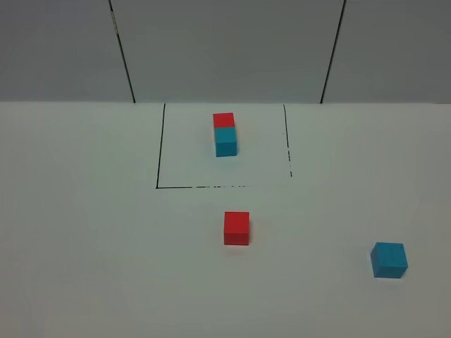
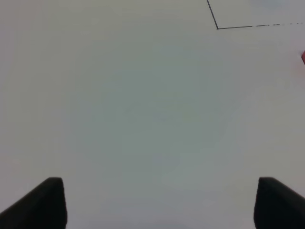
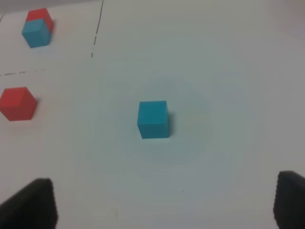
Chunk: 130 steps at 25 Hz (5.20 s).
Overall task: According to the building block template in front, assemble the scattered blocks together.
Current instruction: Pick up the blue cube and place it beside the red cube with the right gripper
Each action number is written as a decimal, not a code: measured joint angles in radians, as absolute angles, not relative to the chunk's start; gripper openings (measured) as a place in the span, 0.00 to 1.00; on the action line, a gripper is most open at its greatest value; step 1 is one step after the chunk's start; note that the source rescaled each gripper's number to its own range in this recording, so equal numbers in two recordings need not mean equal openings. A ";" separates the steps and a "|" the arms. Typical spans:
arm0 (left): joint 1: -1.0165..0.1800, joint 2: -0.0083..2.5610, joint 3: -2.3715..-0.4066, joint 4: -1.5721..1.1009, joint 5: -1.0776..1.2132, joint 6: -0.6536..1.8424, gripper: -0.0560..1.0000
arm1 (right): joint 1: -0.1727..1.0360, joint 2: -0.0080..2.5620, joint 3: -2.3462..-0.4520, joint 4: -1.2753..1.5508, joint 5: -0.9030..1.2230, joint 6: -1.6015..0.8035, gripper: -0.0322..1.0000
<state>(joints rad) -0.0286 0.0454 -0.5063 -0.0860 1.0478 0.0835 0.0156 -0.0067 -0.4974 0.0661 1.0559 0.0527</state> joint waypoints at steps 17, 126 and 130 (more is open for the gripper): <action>-0.029 0.045 -0.506 -0.094 1.045 0.084 0.70 | 0.016 -0.007 -0.497 0.066 1.056 0.054 0.82; -0.029 0.045 -0.506 -0.094 1.044 0.084 0.70 | 0.311 1.860 -1.269 0.017 0.884 -0.696 0.04; -0.029 0.045 -0.506 -0.094 1.044 0.084 0.70 | 0.379 1.906 -1.361 -0.027 0.951 -0.826 0.04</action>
<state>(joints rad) -0.0286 0.0454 -0.5063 -0.0943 1.0440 0.0838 0.3785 1.9062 -1.3614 -0.0267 0.9514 -0.8260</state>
